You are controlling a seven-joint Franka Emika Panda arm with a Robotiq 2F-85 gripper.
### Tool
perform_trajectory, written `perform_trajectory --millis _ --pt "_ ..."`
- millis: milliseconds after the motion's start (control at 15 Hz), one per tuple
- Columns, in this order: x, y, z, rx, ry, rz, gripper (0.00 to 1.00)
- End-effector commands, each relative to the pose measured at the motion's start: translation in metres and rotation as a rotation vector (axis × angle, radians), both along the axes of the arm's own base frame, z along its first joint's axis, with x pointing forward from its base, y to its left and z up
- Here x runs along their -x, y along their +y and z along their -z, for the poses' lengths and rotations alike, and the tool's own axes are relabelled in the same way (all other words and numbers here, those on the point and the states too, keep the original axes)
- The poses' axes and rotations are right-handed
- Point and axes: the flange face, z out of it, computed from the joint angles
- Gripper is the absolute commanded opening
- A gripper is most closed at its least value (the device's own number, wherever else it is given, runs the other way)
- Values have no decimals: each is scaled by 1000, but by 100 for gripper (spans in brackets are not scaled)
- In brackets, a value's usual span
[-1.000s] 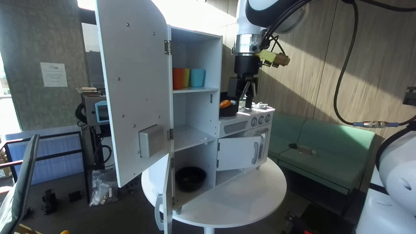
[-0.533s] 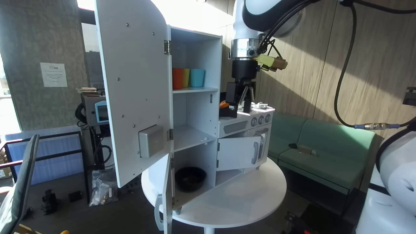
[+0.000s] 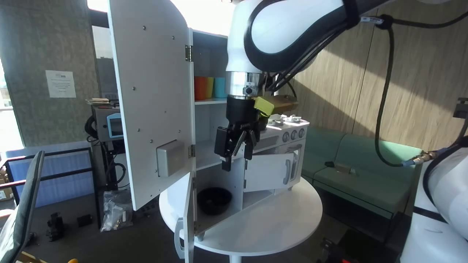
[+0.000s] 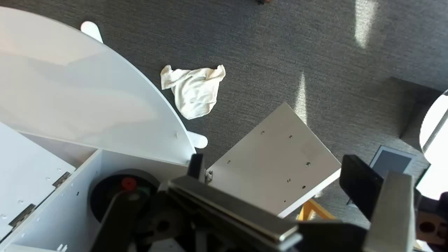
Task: Close the open kitchen cabinet doors
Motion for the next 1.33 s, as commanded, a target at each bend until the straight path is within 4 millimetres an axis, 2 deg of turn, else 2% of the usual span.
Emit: perform_trajectory --millis 0,267,467,667,1067,1267 --pt "-17 22 18 -84 -101 137 100" --pt "-41 43 48 -122 -130 253 100" --pt "-51 60 79 -116 -109 290 100" --pt "-54 81 101 -87 -89 284 100" --pt "-74 106 115 -48 -148 321 100" --pt "-87 98 125 30 -199 332 100"
